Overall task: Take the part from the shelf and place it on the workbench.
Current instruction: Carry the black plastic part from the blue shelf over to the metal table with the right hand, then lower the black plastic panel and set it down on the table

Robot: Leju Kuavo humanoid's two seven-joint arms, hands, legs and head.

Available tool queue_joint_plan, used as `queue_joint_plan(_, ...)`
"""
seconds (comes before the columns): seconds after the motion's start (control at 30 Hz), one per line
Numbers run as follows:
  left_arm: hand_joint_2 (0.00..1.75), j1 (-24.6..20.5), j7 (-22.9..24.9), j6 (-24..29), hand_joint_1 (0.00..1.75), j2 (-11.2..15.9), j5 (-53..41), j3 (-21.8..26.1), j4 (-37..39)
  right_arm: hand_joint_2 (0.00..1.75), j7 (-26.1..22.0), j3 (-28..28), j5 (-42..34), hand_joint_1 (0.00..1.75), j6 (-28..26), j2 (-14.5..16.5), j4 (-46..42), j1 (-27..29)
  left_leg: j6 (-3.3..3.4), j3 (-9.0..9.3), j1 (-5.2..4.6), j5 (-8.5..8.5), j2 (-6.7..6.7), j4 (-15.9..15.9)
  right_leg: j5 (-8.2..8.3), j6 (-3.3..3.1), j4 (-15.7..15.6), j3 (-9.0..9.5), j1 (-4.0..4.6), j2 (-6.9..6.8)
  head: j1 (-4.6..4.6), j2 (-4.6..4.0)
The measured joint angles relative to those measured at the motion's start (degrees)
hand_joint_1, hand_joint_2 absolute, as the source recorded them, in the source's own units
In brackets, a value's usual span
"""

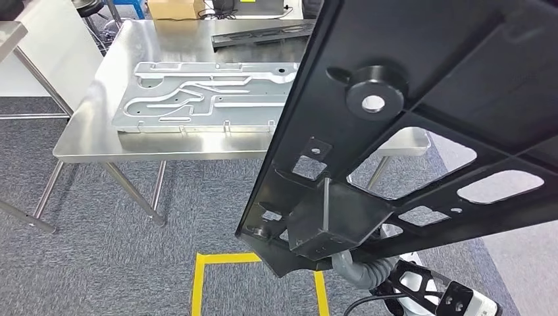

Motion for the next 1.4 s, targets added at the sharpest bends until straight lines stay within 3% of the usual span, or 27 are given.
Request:
queue_joint_plan(0.03, 0.00, 0.0, 0.0, 0.0, 0.00, 0.0, 0.0, 0.0, 0.0, 1.75, 0.0, -0.1, 0.0, 1.75, 0.1, 0.1, 0.0, 0.0, -0.11, 0.93, 0.00, -0.67, -0.06, 0.0, 1.98, -0.09, -2.7, 0.10, -0.01, -0.01, 0.00, 0.00)
queue_joint_plan(0.1, 0.00, 0.1, -0.1, 0.0, 0.00, -0.1, 0.0, 0.0, 0.0, 1.75, 0.0, -0.3, 0.1, 1.75, 0.3, 0.2, 0.0, 0.1, -0.49, 2.50, -0.06, -1.99, -0.17, 0.0, 8.43, -0.68, -9.7, 1.09, 0.22, -0.02, -0.02, 0.00)
queue_joint_plan(0.17, 0.00, 0.1, -0.1, 0.0, 0.00, -0.2, -0.1, 0.0, 0.0, 1.75, 0.0, -0.7, 0.1, 1.75, 0.5, 0.3, -0.1, 0.2, -1.13, 3.28, -0.14, -2.89, -0.28, -0.2, 12.30, -1.50, -13.4, 1.49, 0.61, 0.05, 0.02, 0.00)
queue_joint_plan(0.23, 0.00, 0.0, 0.0, 0.0, 0.00, -0.2, -0.2, 0.0, 0.0, 1.75, 0.0, -1.0, 0.0, 1.75, 0.7, 0.4, -0.3, 0.3, -1.93, 3.67, -0.23, -2.80, -0.36, 0.0, 12.38, -2.27, -14.1, 2.04, 0.64, 0.17, 0.07, 0.00)
queue_joint_plan(0.3, 0.00, -0.1, 0.2, 0.0, 0.00, -0.2, -0.2, 0.0, 0.0, 1.75, 0.0, -1.2, -0.2, 1.75, 1.1, 0.7, -0.6, 0.3, -2.54, 2.80, -0.19, -2.42, -0.22, 2.6, 12.01, -2.98, -14.9, 3.57, 0.39, 0.14, 0.07, 0.00)
queue_joint_plan(0.37, 0.00, -0.2, 0.2, 0.1, 0.00, -0.3, -0.2, 0.0, 0.0, 1.75, 0.0, -1.3, -0.3, 1.75, 1.5, 0.9, -0.6, 0.1, -2.95, -0.80, 0.01, -3.88, 0.00, 8.8, 11.16, -3.47, -15.4, 5.10, 0.24, 0.01, 0.07, 0.00)
queue_joint_plan(0.43, 0.00, -0.1, 0.3, 0.2, 0.00, -0.3, -0.1, 0.0, 0.0, 1.75, 0.0, -1.3, -0.5, 1.75, 1.9, 1.0, -0.6, 0.1, -3.46, -5.50, 0.16, -7.12, 0.09, 15.0, 10.11, -3.63, -15.5, 6.24, 0.22, 0.02, 0.07, 0.00)
queue_joint_plan(0.47, 0.00, 0.0, 0.2, 0.2, 0.00, -0.3, -0.1, 0.0, 0.0, 1.75, 0.0, -1.3, -0.6, 1.75, 2.0, 1.1, -0.6, 0.1, -3.64, -7.12, 0.23, -8.13, 0.10, 16.2, 9.56, -3.61, -15.5, 6.87, 0.23, 0.08, 0.07, 0.00)
queue_joint_plan(0.5, 0.00, 0.1, 0.2, 0.2, 0.00, -0.3, -0.1, 0.0, 0.0, 1.75, 0.0, -1.4, -0.7, 1.75, 2.2, 1.2, -0.6, 0.1, -3.69, -7.87, 0.27, -7.90, 0.12, 15.7, 9.00, -3.56, -15.5, 7.60, 0.22, 0.14, 0.07, 0.00)
queue_joint_plan(0.53, 0.00, 0.1, 0.2, 0.2, 0.00, -0.3, 0.0, 0.0, 0.0, 1.75, 0.0, -1.4, -0.7, 1.75, 2.3, 1.2, -0.6, 0.1, -3.60, -7.74, 0.29, -6.23, 0.15, 13.3, 8.39, -3.47, -15.5, 8.45, 0.22, 0.19, 0.07, 0.00)
queue_joint_plan(0.6, 0.00, 0.2, 0.2, 0.3, 0.00, -0.2, 0.2, 0.1, 0.0, 1.75, 0.0, -1.5, -0.8, 1.75, 2.4, 1.3, -0.6, 0.0, -3.12, -6.26, 0.23, -0.19, 0.22, 5.9, 7.06, -3.12, -15.4, 10.09, 0.27, 0.18, 0.07, 0.00)
queue_joint_plan(0.67, 0.00, 0.3, 0.1, 0.3, 0.00, -0.2, 0.3, 0.2, 0.0, 1.75, 0.0, -1.6, -0.9, 1.75, 2.6, 1.3, -0.6, -0.2, -2.41, -5.34, -0.08, 3.39, 0.28, 1.4, 6.08, -2.53, -15.5, 10.78, 0.37, 0.26, 0.07, 0.00)
queue_joint_plan(0.77, 0.00, 0.3, 0.0, 0.5, 0.00, -0.2, 0.4, 0.3, 0.0, 1.75, 0.0, -1.7, -1.2, 1.75, 2.6, 1.3, -0.5, -0.6, -1.31, -4.47, -0.18, 3.59, 0.18, 0.3, 6.01, -1.57, -14.6, 10.88, 0.39, 0.34, 0.08, 0.00)
queue_joint_plan(0.83, 0.00, 0.3, 0.0, 0.5, 0.00, -0.2, 0.4, 0.3, 0.0, 1.75, 0.0, -1.7, -1.3, 1.75, 2.4, 1.3, -0.6, -1.0, -0.63, -3.17, 0.00, 3.15, 0.11, -0.3, 5.84, -1.08, -10.7, 9.13, 0.30, 0.25, 0.08, 0.00)
queue_joint_plan(0.93, 0.00, 0.2, 0.0, 0.4, 0.00, -0.1, 0.4, 0.4, 0.0, 1.75, 0.0, -1.7, -1.5, 1.75, 2.0, 1.3, -0.6, -1.2, -0.14, -1.77, -0.01, 1.96, 0.09, -0.5, 2.07, -0.31, -0.9, 2.11, 0.13, 0.17, 0.09, 0.00)
queue_joint_plan(0.97, 0.00, 0.2, 0.0, 0.4, 0.00, -0.1, 0.5, 0.4, 0.0, 1.75, 0.0, -1.7, -1.5, 1.75, 1.8, 1.3, -0.6, -1.2, -0.13, -1.25, -0.05, 1.48, 0.07, -0.5, 1.03, -0.21, 0.9, 0.18, 0.10, 0.16, 0.09, 0.00)
queue_joint_plan(1.0, 0.00, 0.2, 0.0, 0.4, 0.00, -0.1, 0.5, 0.6, 0.0, 1.75, 0.0, -1.7, -1.4, 1.75, 1.5, 1.3, -0.7, -1.2, -0.13, -0.61, -0.09, 0.98, 0.06, -0.5, 1.06, -0.26, 1.0, -0.91, 0.10, 0.15, 0.09, 0.00)
queue_joint_plan(1.03, 0.00, 0.2, 0.0, 0.5, 0.00, -0.1, 0.6, 0.7, 0.0, 1.75, 0.0, -1.7, -1.3, 1.75, 1.0, 1.3, -0.8, -1.2, -0.17, 0.13, -0.14, 0.47, 0.03, -0.5, 2.51, -0.44, -0.9, -0.97, 0.14, 0.14, 0.09, 0.00)
queue_joint_plan(1.1, 0.00, 0.2, 0.0, 0.6, 0.00, -0.2, 0.8, 1.0, 0.0, 1.75, 0.0, -1.8, -0.5, 1.75, -0.6, 1.3, -1.5, -1.2, -0.36, 1.57, -0.28, -0.57, -0.01, -0.5, 8.54, -1.31, -8.2, 0.63, 0.43, 0.15, 0.09, 0.00)
queue_joint_plan(1.17, 0.00, 0.2, -0.2, 0.8, 0.00, -0.3, 0.8, 1.2, 0.0, 1.75, 0.0, -2.2, 1.4, 1.75, -4.0, 1.3, -2.1, -1.7, -0.87, 2.05, -0.36, -1.37, -0.06, -0.6, 12.83, -2.23, -13.6, 1.75, 0.86, 0.14, 0.13, 0.00)
queue_joint_plan(1.2, 0.00, 0.2, -0.3, 0.9, 0.00, -0.3, 0.8, 1.2, 0.0, 1.75, 0.1, -2.5, 2.7, 1.75, -6.2, 1.2, -2.1, -2.5, -1.22, 2.04, -0.35, -1.51, -0.01, -0.5, 13.58, -2.58, -14.5, 1.77, 1.05, 0.20, 0.15, 0.00)
queue_joint_plan(1.3, 0.00, 0.0, -0.8, 0.8, 0.00, -0.3, 0.7, 1.2, 0.0, 1.75, 0.5, -4.0, 8.2, 1.75, -12.9, 0.9, 0.3, -7.1, -2.18, 2.02, -0.30, -1.83, 0.19, 0.7, 13.53, -3.31, -15.4, 2.55, 0.84, 0.46, 0.20, 0.00)
queue_joint_plan(1.33, 0.00, -0.2, -1.0, 0.6, 0.00, -0.3, 0.5, 1.2, 0.0, 1.75, 1.1, -4.6, 10.9, 1.75, -15.3, 0.8, 1.8, -9.3, -2.40, 1.25, -0.25, -2.56, 0.19, 2.4, 13.43, -3.56, -15.7, 3.02, 0.63, 0.45, 0.19, 0.00)
queue_joint_plan(1.4, 0.00, -0.4, -1.5, -0.1, 0.00, -0.2, 0.1, 1.2, 0.0, 1.75, 3.3, -5.6, 16.9, 1.75, -20.3, 0.3, 6.1, -14.0, -2.83, -2.31, -0.02, -5.41, 0.18, 8.9, 13.22, -3.88, -15.9, 3.59, 0.42, 0.38, 0.18, 0.00)
